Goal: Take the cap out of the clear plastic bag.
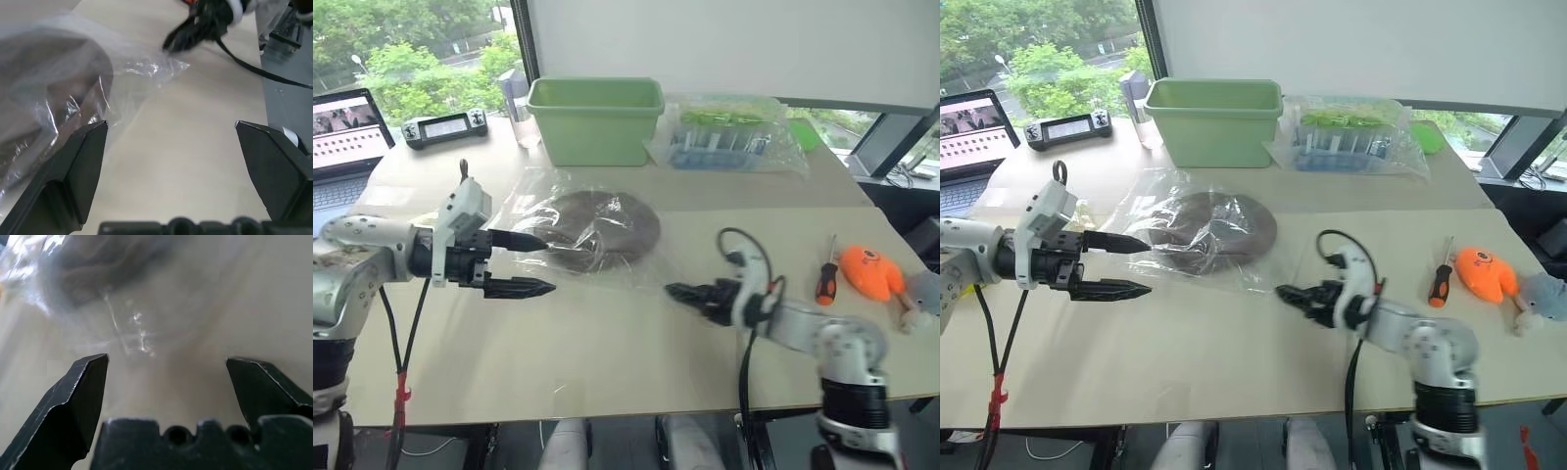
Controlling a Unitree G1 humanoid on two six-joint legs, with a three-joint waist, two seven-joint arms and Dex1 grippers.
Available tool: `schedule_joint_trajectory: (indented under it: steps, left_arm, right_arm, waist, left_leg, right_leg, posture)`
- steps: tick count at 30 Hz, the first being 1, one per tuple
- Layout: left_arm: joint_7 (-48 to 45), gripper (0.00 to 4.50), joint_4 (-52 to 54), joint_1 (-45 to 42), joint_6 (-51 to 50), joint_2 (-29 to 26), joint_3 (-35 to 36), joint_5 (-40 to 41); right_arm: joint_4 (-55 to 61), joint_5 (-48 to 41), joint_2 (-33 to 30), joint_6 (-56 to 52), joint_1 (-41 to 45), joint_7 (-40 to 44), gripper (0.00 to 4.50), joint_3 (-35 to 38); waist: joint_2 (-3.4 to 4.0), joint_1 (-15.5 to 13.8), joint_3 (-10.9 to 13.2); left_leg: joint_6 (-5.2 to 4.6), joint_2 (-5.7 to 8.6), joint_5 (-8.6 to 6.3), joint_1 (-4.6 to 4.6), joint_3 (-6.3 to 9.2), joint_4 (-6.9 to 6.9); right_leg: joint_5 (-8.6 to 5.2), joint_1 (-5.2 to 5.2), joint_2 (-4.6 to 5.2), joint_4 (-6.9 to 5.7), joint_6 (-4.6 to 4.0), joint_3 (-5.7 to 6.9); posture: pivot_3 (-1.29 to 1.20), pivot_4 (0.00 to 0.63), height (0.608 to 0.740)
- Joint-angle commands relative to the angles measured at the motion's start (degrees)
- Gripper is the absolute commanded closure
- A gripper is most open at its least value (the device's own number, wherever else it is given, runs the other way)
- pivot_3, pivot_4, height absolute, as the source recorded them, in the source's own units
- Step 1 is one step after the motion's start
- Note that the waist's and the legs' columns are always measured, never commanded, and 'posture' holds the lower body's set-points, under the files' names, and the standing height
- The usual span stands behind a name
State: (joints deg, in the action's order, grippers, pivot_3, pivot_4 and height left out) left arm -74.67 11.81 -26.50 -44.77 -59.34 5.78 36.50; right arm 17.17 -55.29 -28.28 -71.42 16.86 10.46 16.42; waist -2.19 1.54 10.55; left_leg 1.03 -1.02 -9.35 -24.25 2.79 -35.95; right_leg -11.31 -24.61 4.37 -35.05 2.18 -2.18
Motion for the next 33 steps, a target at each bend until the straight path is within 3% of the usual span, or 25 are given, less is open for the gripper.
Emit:
schedule_joint_trajectory:
  steps: [1, 5, 12, 15, 20, 27, 33]
  left_arm:
    - [-0.9, 0.02, 1.4, 1.0, 3.4, -2.2, -2.0, -3.3]
    - [-1.2, 0.02, -0.6, -0.3, 5.1, -1.2, -4.3, -4.8]
    - [-2.5, 0.02, -2.8, -3.7, 6.7, -0.1, -7.3, -6.6]
    - [-2.7, 0.02, -3.0, -4.1, 6.7, -0.2, -7.4, -6.9]
    - [-2.5, 0.02, -2.3, -3.6, 6.5, -0.3, -6.8, -6.9]
    - [-1.4, 0.02, -1.3, -3.0, 6.2, -0.2, -6.2, -6.9]
    - [-0.8, 0.00, -1.1, -2.7, 6.1, -0.4, -5.8, -6.6]
  right_arm:
    - [4.5, -0.3, -4.0, -0.7, -4.5, 3.7, 0.00, -0.2]
    - [6.6, -4.9, -0.1, -1.1, -6.9, 3.6, 0.00, 0.2]
    - [0.8, -17.0, 19.3, 3.6, -5.6, -2.8, 0.00, 2.0]
    - [-2.9, -20.9, 23.5, 5.9, -4.2, -6.6, 0.00, 3.8]
    - [-8.8, -22.9, 25.1, 9.7, -1.8, -10.9, 0.00, 5.3]
    - [-16.9, -17.5, 24.5, 12.8, 3.7, -10.5, 0.00, 2.8]
    - [-16.1, -15.0, 23.0, 11.1, 3.4, -8.7, 1.73, -0.3]
  waist:
    - [-0.01, -0.2, 0.0]
    - [0.00, 0.4, 0.0]
    - [0.03, 0.9, 0.0]
    - [0.04, 0.9, 0.0]
    - [0.05, 0.8, 0.0]
    - [0.06, 1.0, 0.0]
    - [0.06, 1.0, 0.0]
  left_leg:
    - [0.00, 0.00, 0.00, 0.03, -0.01, 0.05]
    - [-0.01, -0.09, -0.01, 0.09, -0.05, 0.09]
    - [-0.01, -0.17, 0.00, 0.08, -0.01, -0.03]
    - [-0.01, -0.15, 0.00, 0.07, -0.01, -0.02]
    - [-0.01, -0.13, 0.00, 0.04, 0.01, 0.04]
    - [-0.01, -0.15, 0.00, 0.06, 0.00, 0.05]
    - [-0.01, -0.19, 0.00, 0.03, 0.00, 0.08]
  right_leg:
    - [-0.04, 0.00, 0.00, -0.02, -0.05, 0.00]
    - [-0.11, -0.05, -0.10, -0.16, -0.16, -0.05]
    - [-0.08, -0.02, -0.19, -0.20, -0.13, -0.06]
    - [-0.06, -0.02, -0.18, -0.18, -0.10, -0.08]
    - [0.17, -0.03, -0.17, -0.10, 0.29, -0.07]
    - [0.18, -0.08, -0.22, -0.17, 0.28, -0.10]
    - [0.18, -0.11, -0.29, -0.18, 0.26, -0.12]
  posture:
    - [0.00, 0.150, 0.737]
    - [0.00, 0.150, 0.737]
    - [0.00, 0.150, 0.737]
    - [0.00, 0.150, 0.737]
    - [0.00, 0.150, 0.737]
    - [0.00, 0.150, 0.737]
    - [0.00, 0.150, 0.737]
